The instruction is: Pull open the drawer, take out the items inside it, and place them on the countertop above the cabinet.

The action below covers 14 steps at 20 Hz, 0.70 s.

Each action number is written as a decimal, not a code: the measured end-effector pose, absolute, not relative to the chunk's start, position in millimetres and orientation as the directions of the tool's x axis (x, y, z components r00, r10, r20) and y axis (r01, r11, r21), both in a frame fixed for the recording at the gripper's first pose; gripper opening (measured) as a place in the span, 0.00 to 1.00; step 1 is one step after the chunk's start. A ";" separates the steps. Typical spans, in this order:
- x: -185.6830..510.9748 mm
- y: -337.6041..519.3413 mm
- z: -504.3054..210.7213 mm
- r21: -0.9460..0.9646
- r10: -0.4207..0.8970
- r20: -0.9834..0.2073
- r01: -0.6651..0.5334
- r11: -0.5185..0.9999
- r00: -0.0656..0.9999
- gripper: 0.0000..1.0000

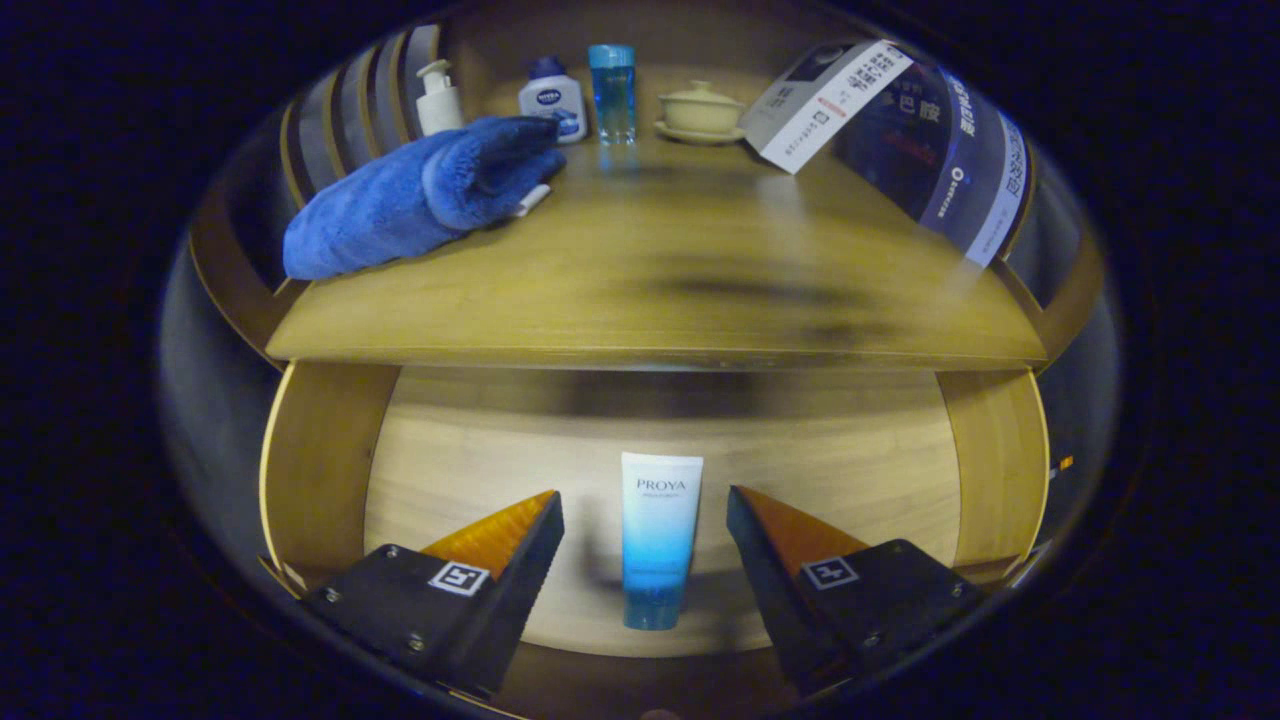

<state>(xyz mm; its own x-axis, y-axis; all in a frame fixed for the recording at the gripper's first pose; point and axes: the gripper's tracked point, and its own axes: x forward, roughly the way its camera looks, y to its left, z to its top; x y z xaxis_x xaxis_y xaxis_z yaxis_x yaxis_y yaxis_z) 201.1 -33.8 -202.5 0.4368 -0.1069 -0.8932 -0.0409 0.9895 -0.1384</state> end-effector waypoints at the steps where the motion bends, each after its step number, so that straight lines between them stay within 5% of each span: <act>1: 194.8 -40.6 -207.1 -0.156 -0.126 -0.909 -0.044 0.987 0.398 0.98; 4: 189.7 -44.9 -216.9 -0.173 -0.138 -0.925 -0.071 0.982 0.355 0.98; 10: 185.0 -45.4 -229.2 -0.160 -0.124 -0.931 -0.077 0.984 0.344 0.50; 14: 190.8 -49.3 -213.9 -0.150 -0.125 -0.905 -0.030 0.988 0.407 0.45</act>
